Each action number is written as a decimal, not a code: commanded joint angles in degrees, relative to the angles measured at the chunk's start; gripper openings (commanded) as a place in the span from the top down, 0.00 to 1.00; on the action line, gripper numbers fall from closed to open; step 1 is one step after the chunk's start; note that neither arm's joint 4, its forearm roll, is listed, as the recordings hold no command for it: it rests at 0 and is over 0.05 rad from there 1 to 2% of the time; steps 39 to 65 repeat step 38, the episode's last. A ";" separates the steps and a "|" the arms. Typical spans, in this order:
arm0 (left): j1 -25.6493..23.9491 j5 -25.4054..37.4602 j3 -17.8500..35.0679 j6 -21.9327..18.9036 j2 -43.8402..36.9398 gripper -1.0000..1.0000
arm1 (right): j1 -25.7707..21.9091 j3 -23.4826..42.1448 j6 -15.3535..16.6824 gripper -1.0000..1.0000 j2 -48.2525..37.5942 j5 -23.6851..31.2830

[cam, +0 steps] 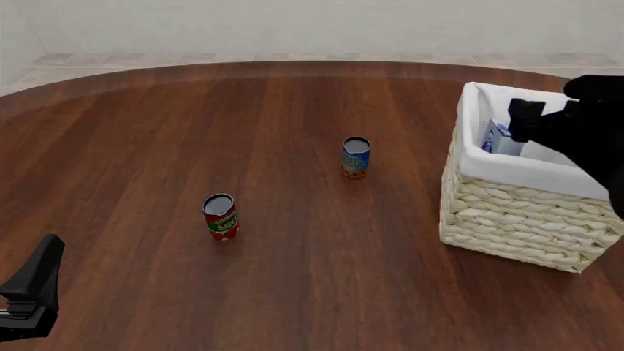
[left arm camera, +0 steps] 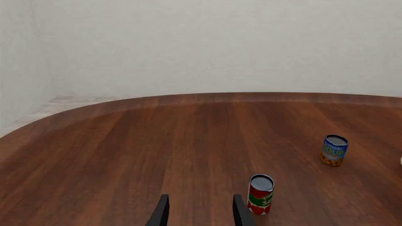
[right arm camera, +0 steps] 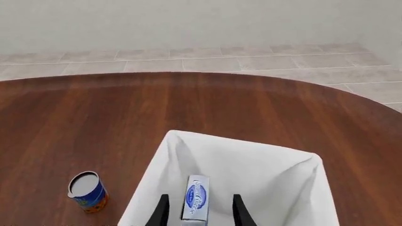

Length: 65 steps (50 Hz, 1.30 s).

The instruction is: Pick up the cream cheese box, and put it in the basket.

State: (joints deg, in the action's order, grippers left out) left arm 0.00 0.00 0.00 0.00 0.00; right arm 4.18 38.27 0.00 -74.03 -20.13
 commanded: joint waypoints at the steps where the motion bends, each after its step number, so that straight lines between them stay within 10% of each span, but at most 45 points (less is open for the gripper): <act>1: 0.00 0.00 0.00 0.00 0.00 0.00 | -0.27 -0.64 1.82 0.00 2.96 1.02; 38: 0.00 0.00 0.00 0.00 0.00 0.00 | -4.44 -10.78 2.72 0.00 35.99 17.83; 65: 0.00 0.00 0.00 0.00 0.00 0.00 | -4.44 -10.78 2.72 0.00 35.99 17.83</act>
